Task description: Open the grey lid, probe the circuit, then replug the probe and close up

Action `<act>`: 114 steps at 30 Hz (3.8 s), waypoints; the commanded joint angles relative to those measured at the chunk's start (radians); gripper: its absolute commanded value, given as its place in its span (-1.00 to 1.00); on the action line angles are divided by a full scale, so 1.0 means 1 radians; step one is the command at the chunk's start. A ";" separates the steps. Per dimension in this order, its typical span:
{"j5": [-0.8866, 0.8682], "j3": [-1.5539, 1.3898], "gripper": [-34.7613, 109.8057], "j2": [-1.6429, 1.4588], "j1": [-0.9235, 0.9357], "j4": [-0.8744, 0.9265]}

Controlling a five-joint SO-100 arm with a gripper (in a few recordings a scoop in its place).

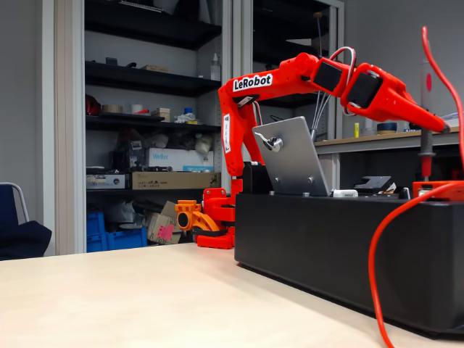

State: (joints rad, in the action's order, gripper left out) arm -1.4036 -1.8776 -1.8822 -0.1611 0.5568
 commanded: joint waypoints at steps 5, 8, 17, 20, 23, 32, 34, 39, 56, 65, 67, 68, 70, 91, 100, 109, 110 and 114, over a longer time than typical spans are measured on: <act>-0.011 -0.020 -0.52 -0.041 -0.002 -0.034; -0.012 -0.040 -0.52 -0.041 0.000 -0.058; -0.025 -0.115 -0.52 -0.043 0.002 -0.146; -0.028 -0.160 -0.52 -0.044 0.003 -0.195; -0.029 -0.212 -0.52 -0.044 0.003 -0.252; 0.018 -0.279 -0.52 -0.061 0.003 -0.336; 0.026 -0.273 -0.42 -0.069 0.000 -0.327; -0.012 -0.249 -0.23 -0.078 -0.011 -0.291; 0.006 -0.221 -0.18 -0.176 -0.066 -0.196; 0.006 -0.301 -0.30 -0.276 -0.052 -0.149; -0.017 -0.318 -0.39 -0.293 -0.043 -0.124; -0.026 -0.325 -0.44 -0.301 -0.037 -0.112; -0.038 -0.342 -0.52 -0.314 -0.023 -0.094; 0.156 -0.284 -0.52 -0.525 0.129 0.095; 0.278 -0.173 -0.52 -0.612 0.275 0.232; 0.548 -0.192 -0.52 -0.641 0.499 0.287; 0.574 -0.192 -0.52 -0.634 0.526 0.288; 0.667 -0.193 -0.52 -0.584 0.629 0.287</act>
State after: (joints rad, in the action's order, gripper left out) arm -0.7885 -2.0877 -2.4804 0.3896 0.8314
